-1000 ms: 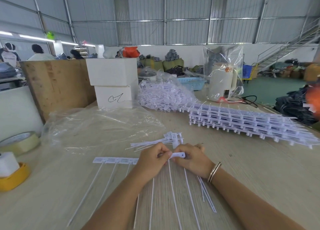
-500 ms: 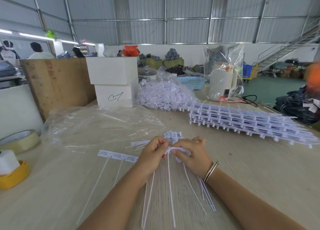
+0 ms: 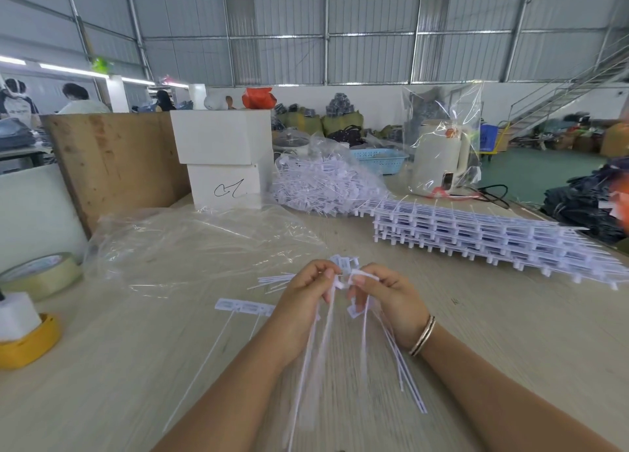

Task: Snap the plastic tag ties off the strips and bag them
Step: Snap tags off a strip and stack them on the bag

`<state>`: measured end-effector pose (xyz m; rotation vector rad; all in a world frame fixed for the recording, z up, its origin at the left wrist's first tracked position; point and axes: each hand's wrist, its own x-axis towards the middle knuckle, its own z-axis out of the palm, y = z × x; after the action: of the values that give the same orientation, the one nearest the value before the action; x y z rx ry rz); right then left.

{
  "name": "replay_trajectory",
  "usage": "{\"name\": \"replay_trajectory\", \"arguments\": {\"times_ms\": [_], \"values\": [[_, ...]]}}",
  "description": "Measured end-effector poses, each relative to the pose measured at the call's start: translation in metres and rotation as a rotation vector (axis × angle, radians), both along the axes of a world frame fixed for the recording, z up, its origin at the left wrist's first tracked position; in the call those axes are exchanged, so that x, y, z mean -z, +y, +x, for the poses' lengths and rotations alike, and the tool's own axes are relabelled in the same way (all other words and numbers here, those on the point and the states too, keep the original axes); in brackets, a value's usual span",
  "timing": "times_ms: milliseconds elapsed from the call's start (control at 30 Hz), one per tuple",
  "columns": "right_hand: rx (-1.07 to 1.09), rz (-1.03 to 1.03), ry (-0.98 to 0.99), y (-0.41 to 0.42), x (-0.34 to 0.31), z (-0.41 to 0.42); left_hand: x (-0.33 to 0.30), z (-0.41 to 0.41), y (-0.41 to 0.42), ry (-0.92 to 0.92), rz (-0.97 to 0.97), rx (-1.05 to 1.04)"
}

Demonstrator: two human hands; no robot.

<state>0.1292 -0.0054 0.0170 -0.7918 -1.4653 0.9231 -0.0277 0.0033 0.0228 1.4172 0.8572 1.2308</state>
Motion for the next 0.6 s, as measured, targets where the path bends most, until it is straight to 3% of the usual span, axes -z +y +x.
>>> {"name": "replay_trajectory", "arguments": {"times_ms": [100,167,467,600], "values": [[0.128,-0.035,0.182,0.006,0.000,0.017,-0.004,-0.011,0.010,-0.198,-0.036,-0.045],[0.195,-0.048,0.163,0.009,0.001,0.027,-0.003,-0.018,0.015,-0.114,0.021,-0.105],[0.373,-0.070,-0.763,0.019,0.006,0.019,0.017,-0.011,0.012,0.495,0.213,-0.217],[0.443,-0.168,-0.926,0.023,0.010,0.022,0.021,-0.011,0.011,0.726,0.336,-0.186]]}}
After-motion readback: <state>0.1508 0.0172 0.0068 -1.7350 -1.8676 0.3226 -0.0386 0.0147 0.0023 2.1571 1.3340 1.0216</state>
